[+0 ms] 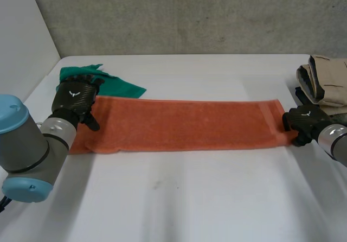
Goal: Fold the laundry.
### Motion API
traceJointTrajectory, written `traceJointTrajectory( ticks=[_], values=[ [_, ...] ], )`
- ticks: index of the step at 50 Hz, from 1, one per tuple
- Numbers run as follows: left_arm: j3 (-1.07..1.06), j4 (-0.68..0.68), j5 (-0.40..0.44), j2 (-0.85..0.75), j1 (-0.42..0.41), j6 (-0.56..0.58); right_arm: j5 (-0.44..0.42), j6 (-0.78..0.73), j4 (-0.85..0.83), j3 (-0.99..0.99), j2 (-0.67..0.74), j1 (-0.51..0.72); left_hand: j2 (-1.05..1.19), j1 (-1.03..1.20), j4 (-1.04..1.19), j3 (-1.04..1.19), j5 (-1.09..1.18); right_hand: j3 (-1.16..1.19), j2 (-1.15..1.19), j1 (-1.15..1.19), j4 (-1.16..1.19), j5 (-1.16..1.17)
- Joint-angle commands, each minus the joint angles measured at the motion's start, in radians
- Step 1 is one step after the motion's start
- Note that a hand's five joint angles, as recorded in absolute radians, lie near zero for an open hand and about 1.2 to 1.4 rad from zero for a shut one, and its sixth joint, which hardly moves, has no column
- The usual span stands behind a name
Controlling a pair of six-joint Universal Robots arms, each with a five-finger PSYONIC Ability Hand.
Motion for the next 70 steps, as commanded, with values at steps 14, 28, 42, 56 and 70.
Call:
traceJointTrajectory(
  ticks=[14, 28, 42, 56, 70],
  values=[
    [-0.043, -0.001, -0.004, 0.080, -0.003, -0.002, 0.079, -0.226, -0.070, 0.052, -0.180, -0.263, -0.004, 0.012, 0.000, -0.011, -0.018, 0.434, 0.424, 0.447, 0.435, 0.438],
    [-0.055, -0.005, -0.007, 0.193, -0.006, -0.088, 0.044, -0.102, -0.134, -0.021, -0.254, 0.160, -0.007, 0.010, -0.003, -0.014, -0.021, 0.434, 0.424, 0.447, 0.435, 0.438],
    [-0.071, -0.010, -0.007, 0.210, 0.002, -0.123, -0.082, -0.083, -0.438, -0.269, 0.178, 0.803, -0.010, 0.007, -0.006, -0.017, -0.024, 0.434, 0.424, 0.447, 0.435, 0.438],
    [-0.057, -0.007, 0.002, 0.187, -0.019, -0.120, 0.166, 0.093, -0.247, -0.146, 0.001, 0.759, -0.013, 0.004, -0.009, -0.020, -0.027, -0.787, -0.798, -0.775, -0.786, -0.784],
    [0.028, -0.008, -0.010, 0.092, -0.183, -0.114, 0.190, 0.185, -0.022, 0.077, -0.059, 0.458, -0.010, 0.007, -0.006, -0.017, -0.024, -0.307, -0.317, -0.294, -0.305, -0.303]
  ],
)
